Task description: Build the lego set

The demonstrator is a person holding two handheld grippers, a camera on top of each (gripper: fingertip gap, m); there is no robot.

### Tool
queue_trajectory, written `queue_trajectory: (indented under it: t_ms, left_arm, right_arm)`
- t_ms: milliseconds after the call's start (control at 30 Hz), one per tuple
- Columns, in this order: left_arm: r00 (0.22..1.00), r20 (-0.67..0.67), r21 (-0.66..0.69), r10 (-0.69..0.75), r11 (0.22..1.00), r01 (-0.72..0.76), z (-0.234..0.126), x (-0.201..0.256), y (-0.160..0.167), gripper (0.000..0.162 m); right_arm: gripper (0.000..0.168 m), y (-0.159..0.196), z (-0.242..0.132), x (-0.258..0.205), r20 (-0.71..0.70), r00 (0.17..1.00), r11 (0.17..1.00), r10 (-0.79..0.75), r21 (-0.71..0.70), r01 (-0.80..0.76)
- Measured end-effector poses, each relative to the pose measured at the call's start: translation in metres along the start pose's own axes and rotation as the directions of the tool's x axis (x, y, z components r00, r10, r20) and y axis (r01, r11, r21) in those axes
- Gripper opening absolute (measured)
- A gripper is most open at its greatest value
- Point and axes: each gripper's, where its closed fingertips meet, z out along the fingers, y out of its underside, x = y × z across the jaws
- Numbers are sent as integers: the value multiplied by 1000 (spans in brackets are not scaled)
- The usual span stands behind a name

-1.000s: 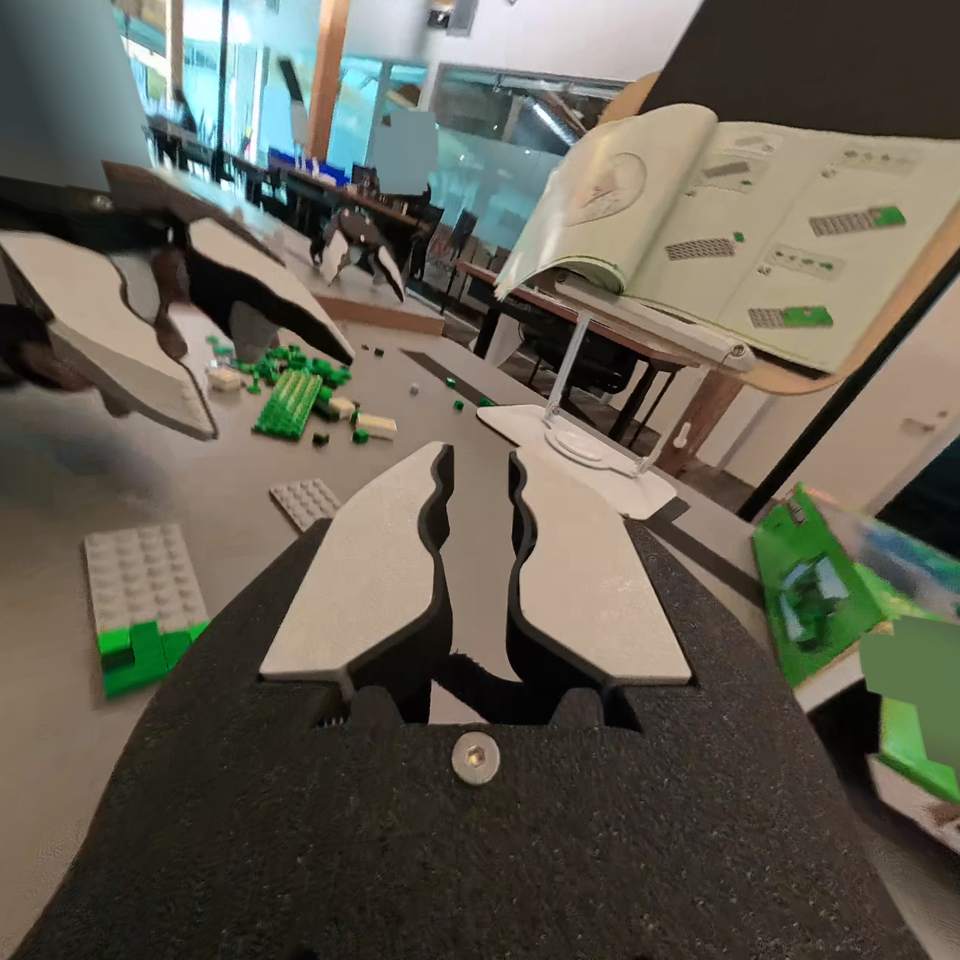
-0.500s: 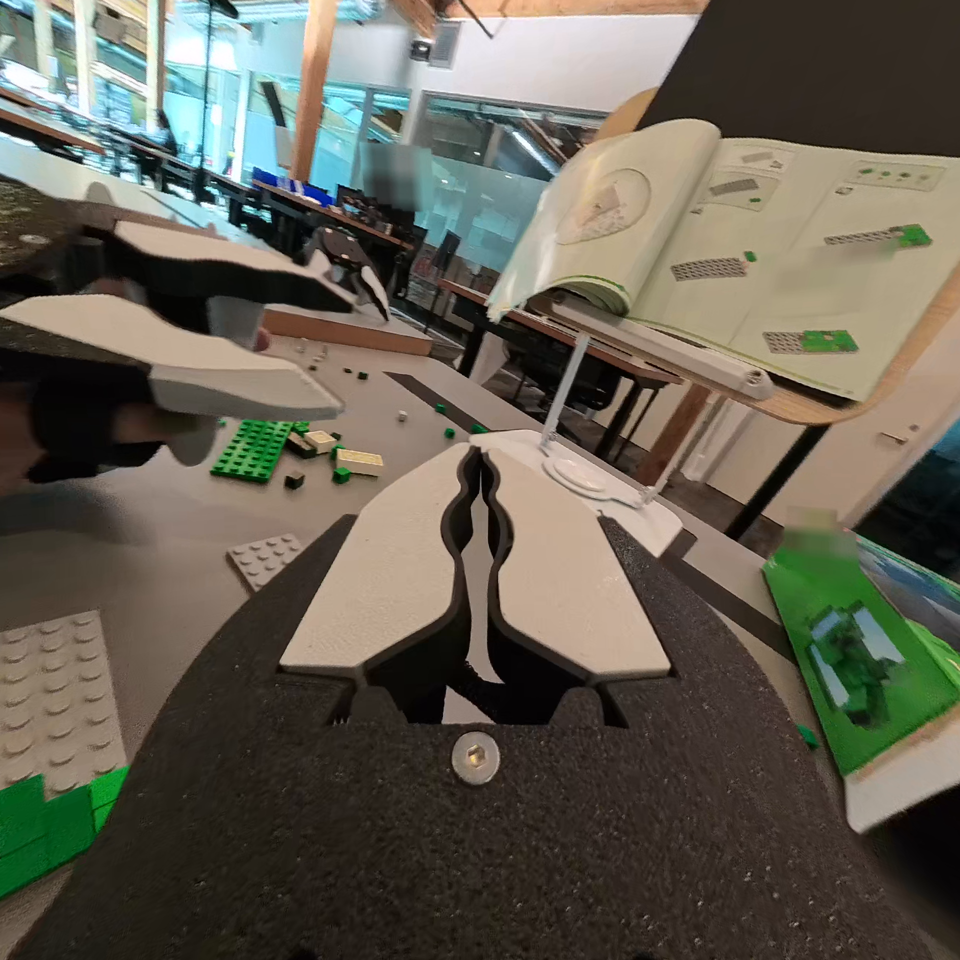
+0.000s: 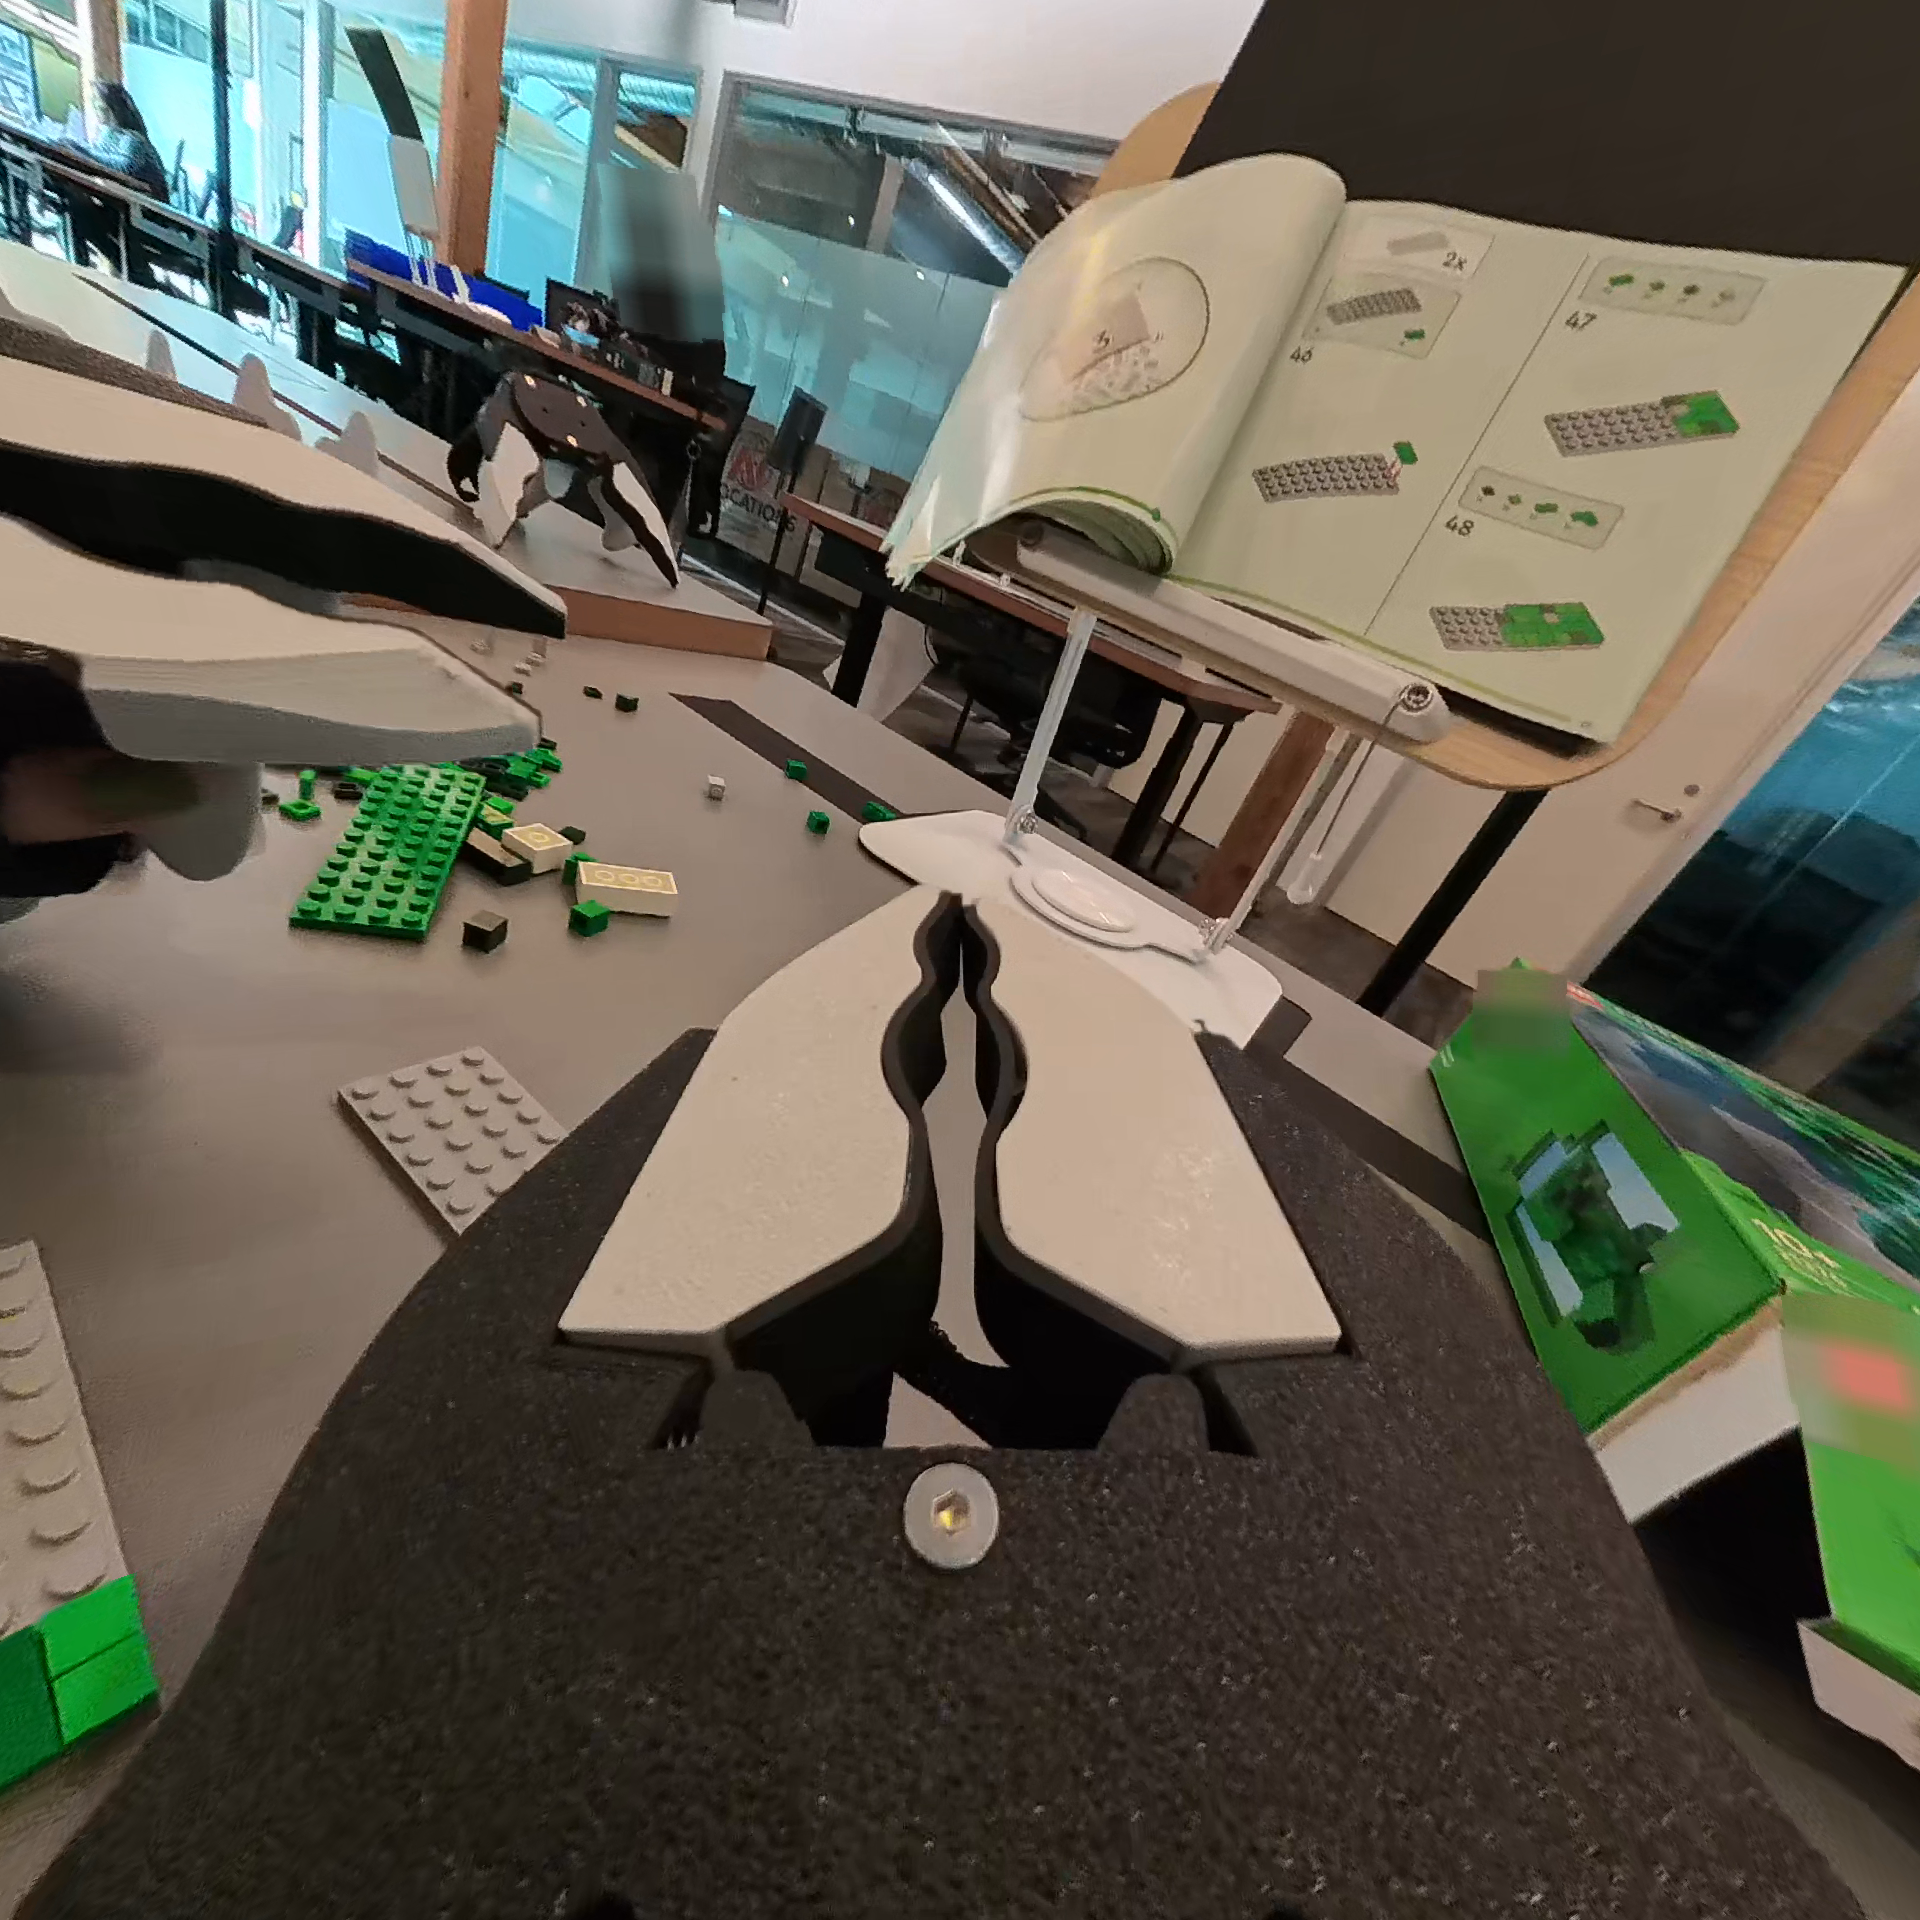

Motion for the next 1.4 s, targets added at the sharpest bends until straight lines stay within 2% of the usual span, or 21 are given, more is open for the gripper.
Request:
queue_trajectory:
  t_ms: [467, 533, 633, 700, 933, 1067, 1300, 1400]
  left_arm:
    - [998, -42, 36, -55, 998, 56, 0, 3, -4, 29]
    - [997, 13, 66, -78, 995, 77, -2, -5, -8, 43]
    - [992, 81, 107, -101, 990, 92, -8, -18, -14, 46]
    - [989, 104, 88, -108, 991, 99, -8, -22, -11, 46]
    - [985, 28, 82, -168, 983, 165, -8, -15, -11, 44]
    - [972, 66, 80, -226, 972, 221, -11, -27, -6, 45]
    - [974, 71, 67, -213, 976, 208, -11, -27, -3, 35]
    - [981, 32, 62, -191, 980, 189, -10, -20, -4, 17]
  right_arm:
    - [0, -11, -3, 0, 18, 1000, 996, -5, 91, 4]
    - [0, -11, -3, 0, 18, 1000, 996, -6, 89, 5]
    - [0, -13, -5, 8, -39, 999, 994, -28, 100, 32]
    - [0, -14, -5, 6, -28, 999, 993, -37, 110, 39]
    - [0, -13, -3, -2, 23, 999, 994, -41, 102, 39]
    - [0, -13, -3, 0, 16, 1000, 994, -24, 106, 22]
    - [0, -11, -3, 5, 4, 1000, 995, 8, 101, -8]
    - [0, -11, -3, 6, -1, 1000, 995, 15, 99, -14]
